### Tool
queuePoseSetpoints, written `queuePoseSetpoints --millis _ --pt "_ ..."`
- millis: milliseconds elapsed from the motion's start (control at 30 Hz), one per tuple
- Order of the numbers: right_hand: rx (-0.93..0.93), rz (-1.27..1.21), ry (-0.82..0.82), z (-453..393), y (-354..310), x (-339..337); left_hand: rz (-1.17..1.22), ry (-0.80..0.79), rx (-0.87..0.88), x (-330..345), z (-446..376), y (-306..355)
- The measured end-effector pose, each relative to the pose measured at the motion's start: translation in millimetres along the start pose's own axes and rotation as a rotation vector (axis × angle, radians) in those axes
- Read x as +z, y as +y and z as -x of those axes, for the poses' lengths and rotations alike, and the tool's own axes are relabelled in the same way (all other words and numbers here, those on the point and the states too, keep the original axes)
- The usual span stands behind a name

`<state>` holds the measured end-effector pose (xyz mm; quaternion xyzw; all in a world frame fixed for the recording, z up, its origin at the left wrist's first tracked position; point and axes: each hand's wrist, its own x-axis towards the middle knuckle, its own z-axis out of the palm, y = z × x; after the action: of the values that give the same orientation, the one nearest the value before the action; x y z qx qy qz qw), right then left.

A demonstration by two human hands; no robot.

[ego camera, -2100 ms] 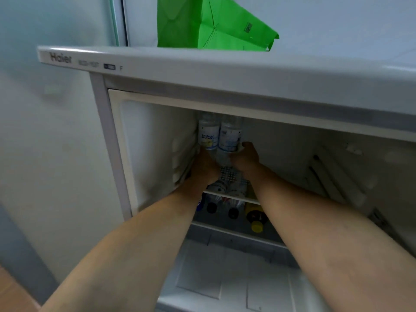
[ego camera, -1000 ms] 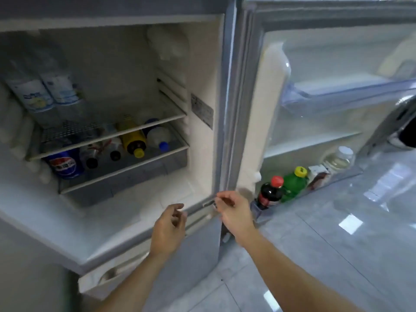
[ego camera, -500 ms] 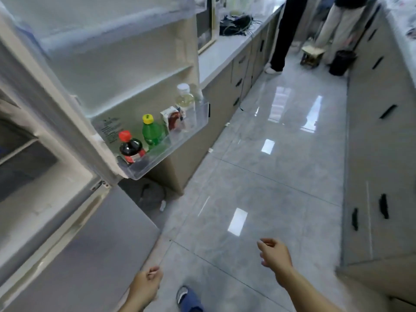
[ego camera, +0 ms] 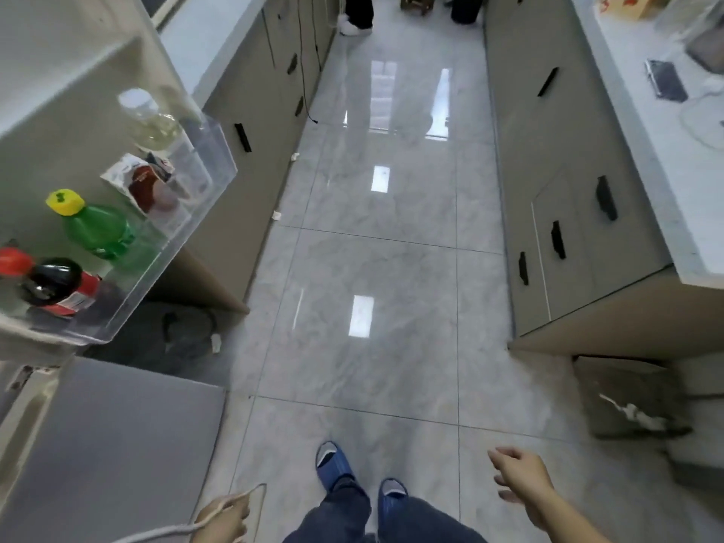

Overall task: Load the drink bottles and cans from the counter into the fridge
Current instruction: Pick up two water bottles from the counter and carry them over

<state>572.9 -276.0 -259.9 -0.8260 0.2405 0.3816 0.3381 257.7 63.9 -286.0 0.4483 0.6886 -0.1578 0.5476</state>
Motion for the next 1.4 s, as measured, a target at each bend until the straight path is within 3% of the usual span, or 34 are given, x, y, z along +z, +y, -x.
queuePoseSetpoints --millis 100,467,633,767,1167,1400 --pt "0.045 -0.053 0.038 -2 6 -3 -0.002 0.028 0.069 5 -12 34" --pt "0.236 -0.16 0.084 -21 27 -5 -0.136 -0.105 0.346 58 -56 235" --pt "0.277 -0.091 0.087 -57 -9 -17 -0.167 -0.107 0.38 92 -66 308" --pt "0.216 0.01 0.03 -101 -92 -34 -0.155 -0.058 0.358 107 -69 348" --pt "-0.184 0.073 -0.191 -233 -441 -29 0.032 0.083 0.152 123 -97 411" --pt "-0.261 0.238 -0.231 -275 -571 2 0.171 0.155 -0.021 120 -133 459"
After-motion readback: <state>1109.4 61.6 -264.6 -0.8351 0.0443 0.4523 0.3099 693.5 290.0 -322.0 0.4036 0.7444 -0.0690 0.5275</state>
